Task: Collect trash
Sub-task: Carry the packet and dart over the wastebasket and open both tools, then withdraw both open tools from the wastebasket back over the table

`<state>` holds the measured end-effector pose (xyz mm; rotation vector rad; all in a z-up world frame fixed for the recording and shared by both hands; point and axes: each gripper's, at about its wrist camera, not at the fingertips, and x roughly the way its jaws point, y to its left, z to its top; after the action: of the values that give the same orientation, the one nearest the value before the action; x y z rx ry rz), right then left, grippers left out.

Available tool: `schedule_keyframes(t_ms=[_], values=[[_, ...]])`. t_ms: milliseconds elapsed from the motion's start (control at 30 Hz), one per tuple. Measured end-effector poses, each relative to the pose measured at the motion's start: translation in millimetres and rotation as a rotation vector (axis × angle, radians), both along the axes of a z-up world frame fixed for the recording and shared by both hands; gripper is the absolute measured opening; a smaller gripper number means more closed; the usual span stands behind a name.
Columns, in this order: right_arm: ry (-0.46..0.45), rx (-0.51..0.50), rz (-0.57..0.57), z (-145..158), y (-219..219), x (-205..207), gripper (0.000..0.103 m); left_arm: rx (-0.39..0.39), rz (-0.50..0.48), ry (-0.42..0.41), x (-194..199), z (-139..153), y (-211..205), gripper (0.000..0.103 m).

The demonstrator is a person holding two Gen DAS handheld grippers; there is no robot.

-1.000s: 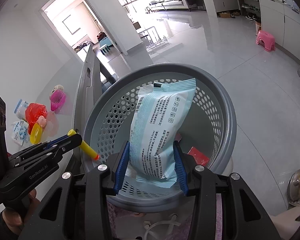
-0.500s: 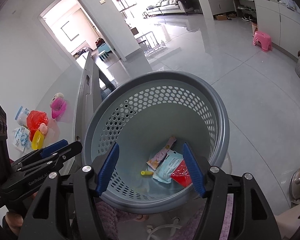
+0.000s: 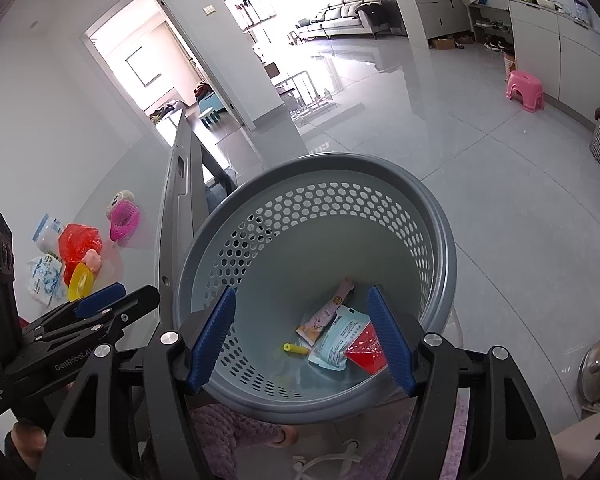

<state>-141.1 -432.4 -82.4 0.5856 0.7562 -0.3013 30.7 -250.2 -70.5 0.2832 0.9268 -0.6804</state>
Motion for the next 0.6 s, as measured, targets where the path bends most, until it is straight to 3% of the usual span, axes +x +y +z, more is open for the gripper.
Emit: schedule_keyframes(t_ms=[300, 600], values=[[-0.019, -0.021, 0.016, 8.2, 15.9, -2.6, 0.071, -0.030, 0.033, -0.029, -3.3, 8.6, 25.1, 0.082], [-0.023, -0.046, 0.069, 13.4, 45.2, 5.1, 0.073, -0.038, 0.096, -0.039, -1.1, 11.0, 60.2, 0.083]])
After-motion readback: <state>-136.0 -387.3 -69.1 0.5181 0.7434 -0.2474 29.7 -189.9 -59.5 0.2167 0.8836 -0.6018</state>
